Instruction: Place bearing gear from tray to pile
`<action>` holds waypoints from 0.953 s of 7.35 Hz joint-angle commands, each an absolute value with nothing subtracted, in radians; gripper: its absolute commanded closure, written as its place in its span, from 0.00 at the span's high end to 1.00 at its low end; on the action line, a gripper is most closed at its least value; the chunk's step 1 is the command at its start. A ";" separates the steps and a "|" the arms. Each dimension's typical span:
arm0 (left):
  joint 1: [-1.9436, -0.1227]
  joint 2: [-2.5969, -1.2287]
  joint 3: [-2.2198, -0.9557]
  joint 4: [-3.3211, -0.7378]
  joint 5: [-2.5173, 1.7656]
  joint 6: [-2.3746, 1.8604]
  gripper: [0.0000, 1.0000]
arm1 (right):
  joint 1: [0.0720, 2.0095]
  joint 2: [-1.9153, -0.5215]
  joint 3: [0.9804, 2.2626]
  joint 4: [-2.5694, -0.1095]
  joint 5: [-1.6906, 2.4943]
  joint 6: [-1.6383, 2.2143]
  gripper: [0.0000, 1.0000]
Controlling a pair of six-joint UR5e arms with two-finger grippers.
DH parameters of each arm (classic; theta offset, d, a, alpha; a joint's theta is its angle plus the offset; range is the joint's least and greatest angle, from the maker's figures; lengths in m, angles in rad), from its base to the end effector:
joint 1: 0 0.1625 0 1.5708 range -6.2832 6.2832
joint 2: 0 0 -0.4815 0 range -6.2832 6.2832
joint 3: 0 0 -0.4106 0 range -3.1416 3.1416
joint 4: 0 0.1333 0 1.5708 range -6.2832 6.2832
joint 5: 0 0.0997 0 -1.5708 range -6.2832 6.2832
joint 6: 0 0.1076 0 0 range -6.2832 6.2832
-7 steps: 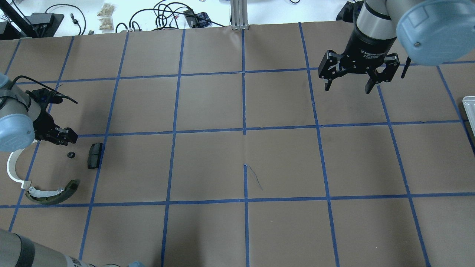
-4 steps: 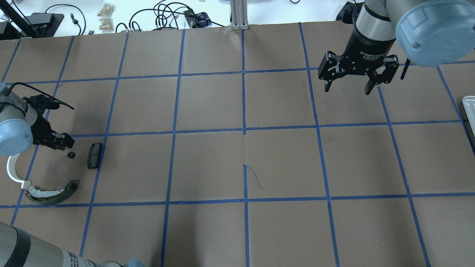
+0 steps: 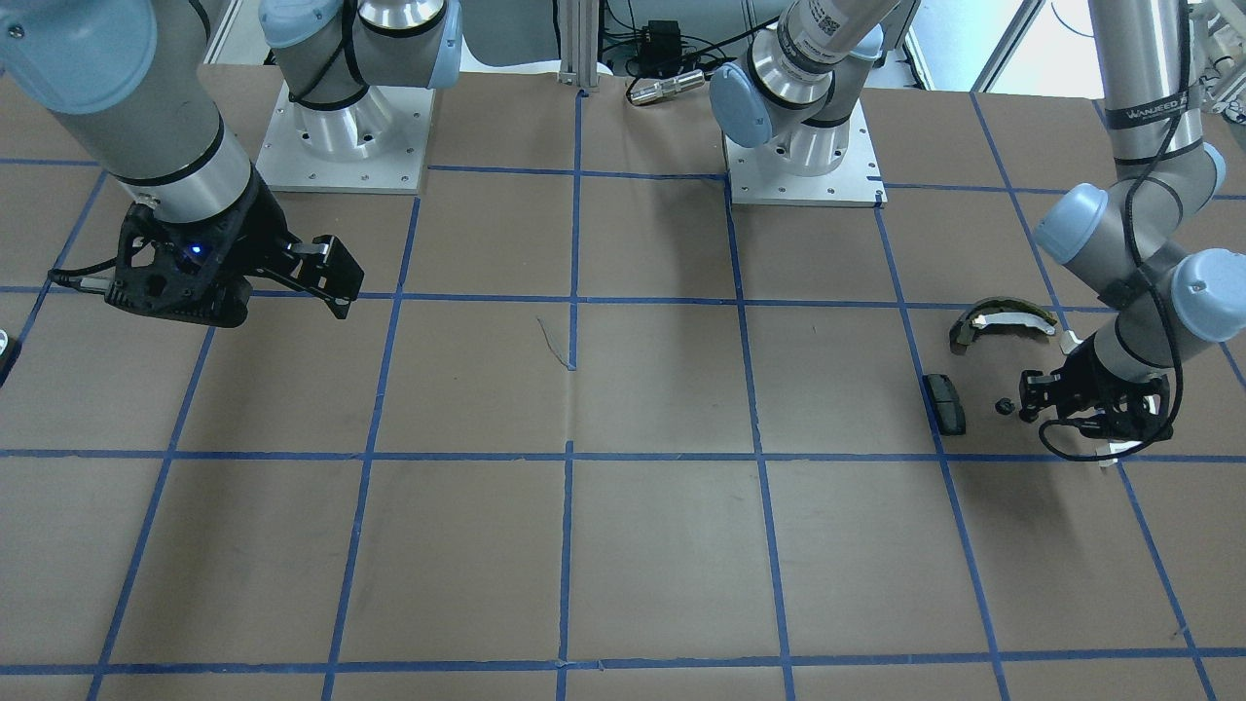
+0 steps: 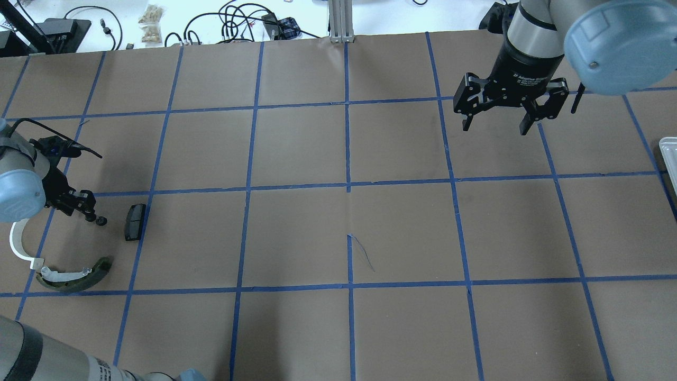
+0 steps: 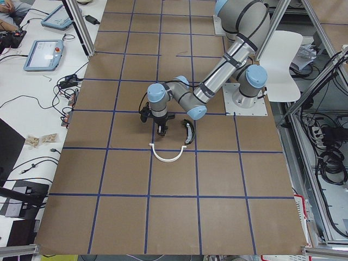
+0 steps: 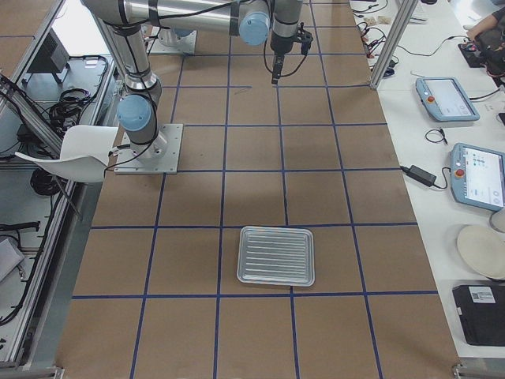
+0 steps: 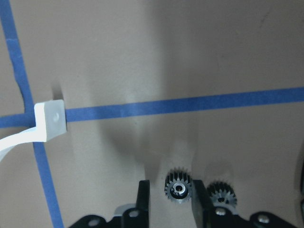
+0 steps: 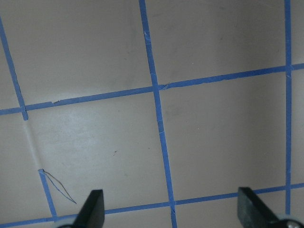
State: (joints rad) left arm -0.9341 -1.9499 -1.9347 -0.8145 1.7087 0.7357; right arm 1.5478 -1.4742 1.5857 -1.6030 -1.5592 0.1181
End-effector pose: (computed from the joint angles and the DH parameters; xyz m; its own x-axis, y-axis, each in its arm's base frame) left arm 0.2505 -0.5382 0.2268 -0.9886 0.1019 -0.1108 0.0930 0.9922 0.0824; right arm 0.1220 -0.5483 0.4809 -0.9900 0.1412 -0.0021 0.1406 0.9868 0.0800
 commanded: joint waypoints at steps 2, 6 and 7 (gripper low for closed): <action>-0.983 -1.858 -1.855 -1.017 1.692 0.644 1.00 | 1.548 -1.474 1.589 -1.605 -1.559 0.117 1.00; -1.355 -1.778 -1.469 -1.516 1.634 0.183 1.00 | 1.548 -1.474 1.588 -1.605 -1.559 0.120 1.00; -1.408 -1.752 -1.430 -1.554 1.594 0.061 1.00 | 1.549 -1.485 1.582 -1.602 -1.560 0.115 1.00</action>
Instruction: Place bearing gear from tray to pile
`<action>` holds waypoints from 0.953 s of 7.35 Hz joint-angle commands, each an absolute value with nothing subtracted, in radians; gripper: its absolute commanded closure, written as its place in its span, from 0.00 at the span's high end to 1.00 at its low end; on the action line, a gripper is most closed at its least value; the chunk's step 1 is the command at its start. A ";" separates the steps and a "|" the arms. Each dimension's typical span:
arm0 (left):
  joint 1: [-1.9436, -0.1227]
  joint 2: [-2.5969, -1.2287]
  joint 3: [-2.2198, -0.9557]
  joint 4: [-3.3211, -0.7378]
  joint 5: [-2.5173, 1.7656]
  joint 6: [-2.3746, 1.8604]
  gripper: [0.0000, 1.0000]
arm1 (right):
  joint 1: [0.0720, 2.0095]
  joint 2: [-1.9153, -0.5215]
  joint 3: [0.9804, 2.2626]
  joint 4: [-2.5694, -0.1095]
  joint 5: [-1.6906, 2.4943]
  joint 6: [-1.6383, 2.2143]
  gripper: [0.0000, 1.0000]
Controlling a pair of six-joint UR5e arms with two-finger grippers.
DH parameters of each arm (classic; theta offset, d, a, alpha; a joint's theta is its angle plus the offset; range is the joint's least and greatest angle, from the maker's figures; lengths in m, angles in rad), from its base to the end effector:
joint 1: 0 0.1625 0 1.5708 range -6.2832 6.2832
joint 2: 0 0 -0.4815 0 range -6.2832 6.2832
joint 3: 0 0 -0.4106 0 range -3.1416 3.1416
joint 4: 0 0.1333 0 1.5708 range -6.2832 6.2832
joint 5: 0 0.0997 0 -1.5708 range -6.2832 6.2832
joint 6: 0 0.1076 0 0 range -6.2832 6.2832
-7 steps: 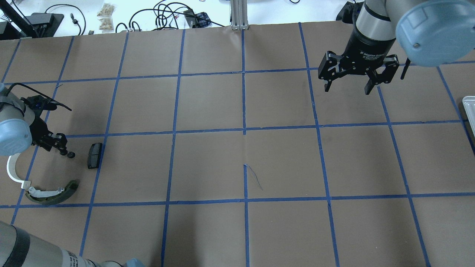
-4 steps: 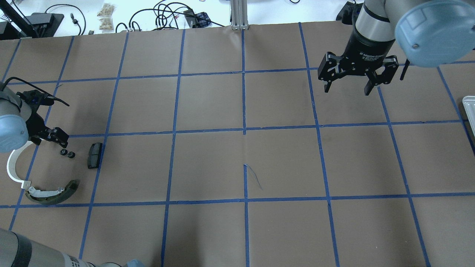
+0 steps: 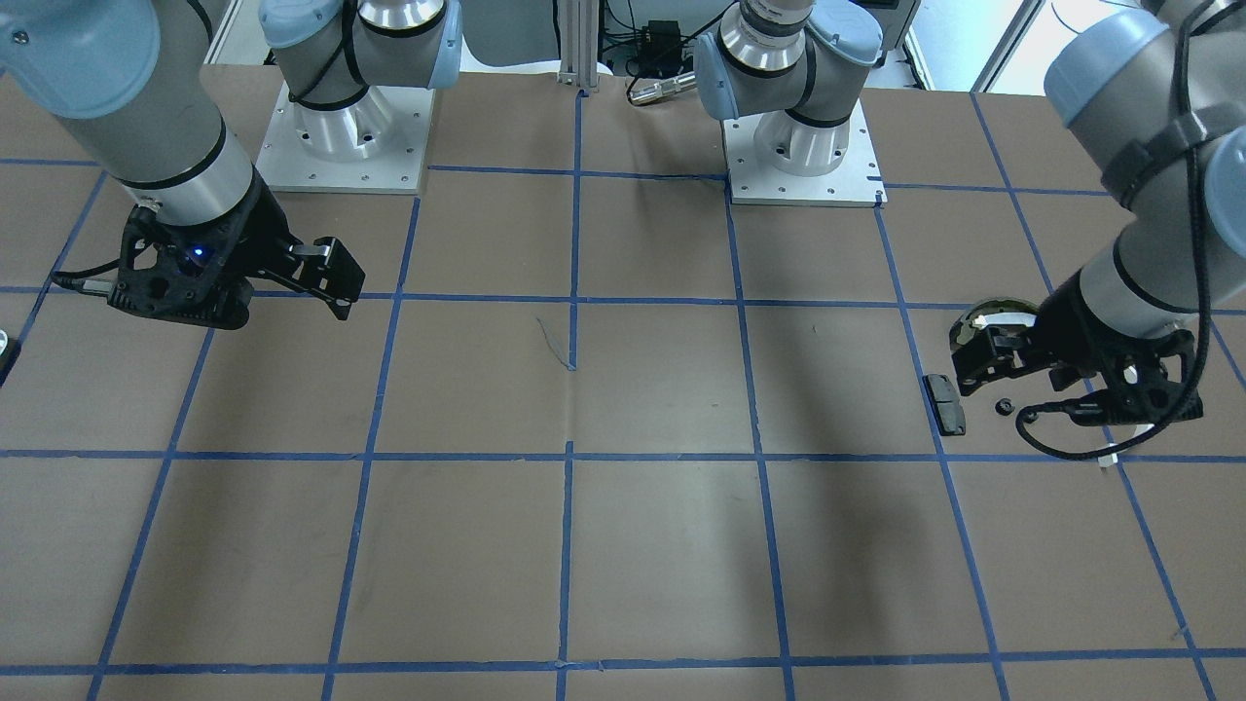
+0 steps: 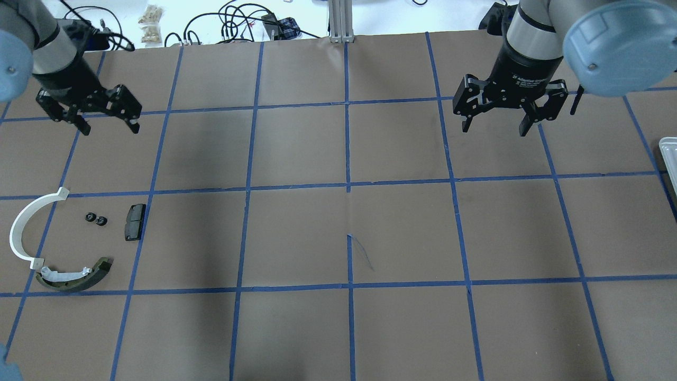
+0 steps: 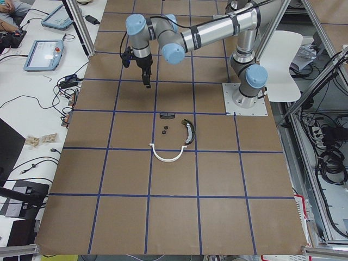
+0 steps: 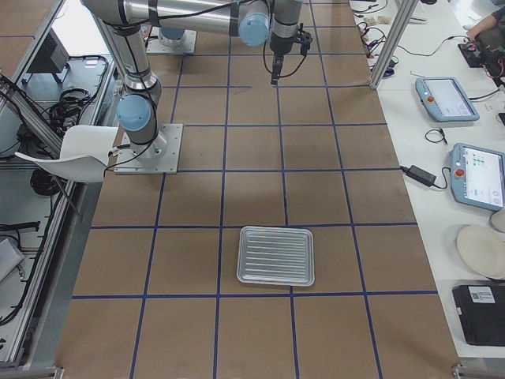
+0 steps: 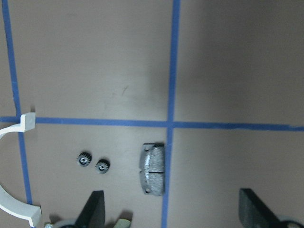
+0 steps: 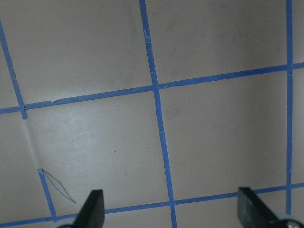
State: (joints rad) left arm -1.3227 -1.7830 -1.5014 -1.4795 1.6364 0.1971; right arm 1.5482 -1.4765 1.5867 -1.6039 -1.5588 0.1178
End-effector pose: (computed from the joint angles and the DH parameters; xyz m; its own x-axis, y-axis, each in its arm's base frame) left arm 0.0254 -0.6144 0.4624 -0.9974 -0.0475 -0.0541 -0.0509 0.9967 0.0633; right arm 0.1223 -0.5475 0.4818 -0.9901 0.1405 -0.0028 0.1399 0.9871 0.0779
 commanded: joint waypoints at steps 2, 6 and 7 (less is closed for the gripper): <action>-1.500 -1.692 -1.393 -1.557 1.575 0.034 1.00 | 1.554 -1.528 1.582 -1.597 -1.559 0.115 1.00; -1.585 -1.620 -1.483 -1.558 1.578 -0.021 1.00 | 1.552 -1.552 1.589 -1.592 -1.559 0.106 1.00; -1.582 -1.599 -1.515 -1.555 1.577 -0.020 1.00 | 1.552 -1.551 1.591 -1.591 -1.557 0.106 1.00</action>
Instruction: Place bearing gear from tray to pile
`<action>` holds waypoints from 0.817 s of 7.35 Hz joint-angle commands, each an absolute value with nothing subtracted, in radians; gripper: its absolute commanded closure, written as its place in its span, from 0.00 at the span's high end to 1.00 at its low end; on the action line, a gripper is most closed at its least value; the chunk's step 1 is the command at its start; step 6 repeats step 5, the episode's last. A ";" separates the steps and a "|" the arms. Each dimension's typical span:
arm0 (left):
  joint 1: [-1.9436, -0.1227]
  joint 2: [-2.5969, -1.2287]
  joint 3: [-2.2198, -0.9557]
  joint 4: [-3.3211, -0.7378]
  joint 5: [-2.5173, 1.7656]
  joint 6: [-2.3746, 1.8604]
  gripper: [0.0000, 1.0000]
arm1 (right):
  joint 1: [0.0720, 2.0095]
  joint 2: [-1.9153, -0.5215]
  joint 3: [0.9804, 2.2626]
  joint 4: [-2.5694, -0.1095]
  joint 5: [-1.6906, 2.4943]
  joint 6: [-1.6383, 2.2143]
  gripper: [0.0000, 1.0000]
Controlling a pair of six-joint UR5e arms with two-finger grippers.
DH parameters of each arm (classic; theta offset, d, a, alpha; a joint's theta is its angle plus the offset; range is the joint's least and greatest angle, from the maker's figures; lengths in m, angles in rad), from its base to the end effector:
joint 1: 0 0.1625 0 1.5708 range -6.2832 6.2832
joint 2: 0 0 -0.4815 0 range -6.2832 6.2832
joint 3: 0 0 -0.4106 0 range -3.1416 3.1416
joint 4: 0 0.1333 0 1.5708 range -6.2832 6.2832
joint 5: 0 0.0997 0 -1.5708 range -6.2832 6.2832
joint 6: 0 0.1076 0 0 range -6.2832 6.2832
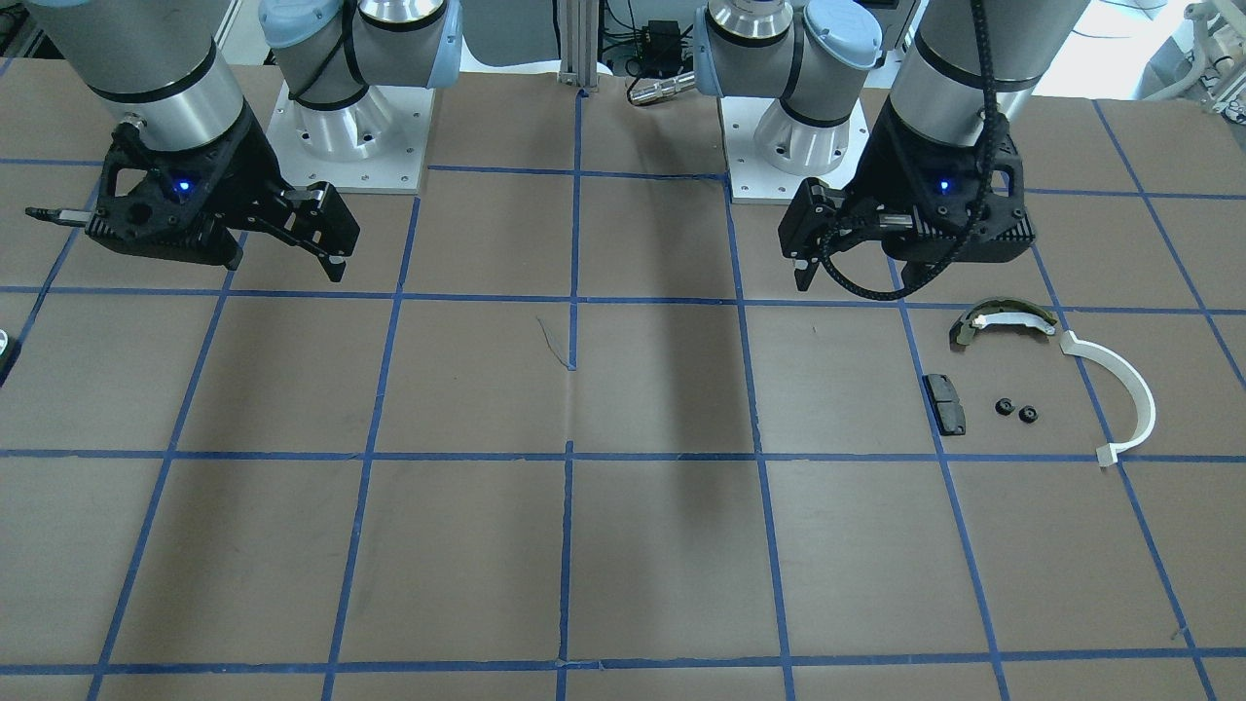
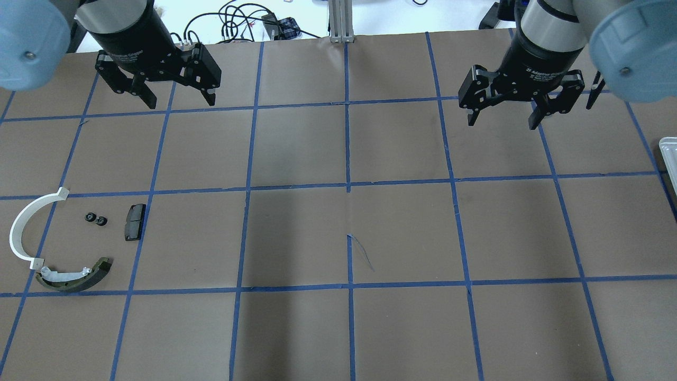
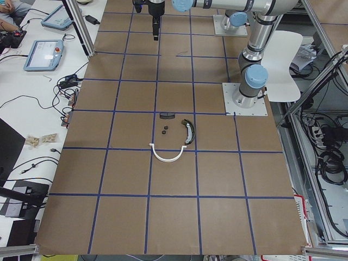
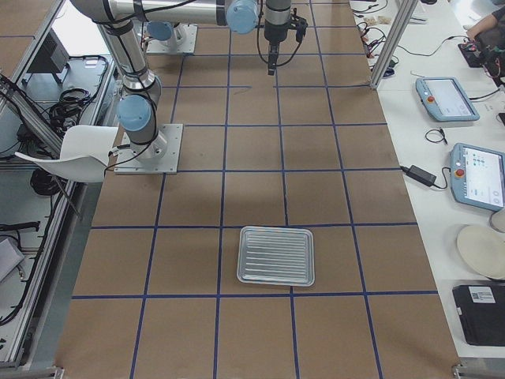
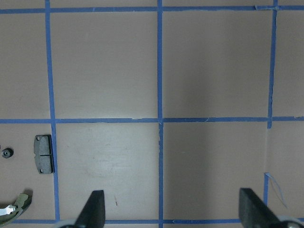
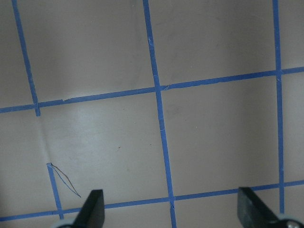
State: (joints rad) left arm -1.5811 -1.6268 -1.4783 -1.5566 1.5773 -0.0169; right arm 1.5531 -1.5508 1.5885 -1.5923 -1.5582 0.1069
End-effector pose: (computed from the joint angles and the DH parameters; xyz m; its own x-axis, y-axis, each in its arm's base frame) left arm -0.1382 -0.5409 0.5558 -1.0000 -0.0069 -0.0056 -0.0066 0.9987 -0.0508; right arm 0.1255 -0.5202 0.5192 -0.9922 0.1245 -0.0108 0.1243 0.9921 0.0175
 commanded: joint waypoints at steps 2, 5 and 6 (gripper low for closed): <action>-1.575 -1.568 -1.540 -1.557 1.578 -0.012 1.00 | 1.552 -1.549 1.589 -1.597 -1.560 0.106 1.00; -1.575 -1.563 -1.545 -1.552 1.577 -0.017 1.00 | 1.552 -1.551 1.592 -1.600 -1.559 0.120 1.00; -1.575 -1.563 -1.545 -1.552 1.577 -0.017 1.00 | 1.552 -1.551 1.592 -1.600 -1.559 0.120 1.00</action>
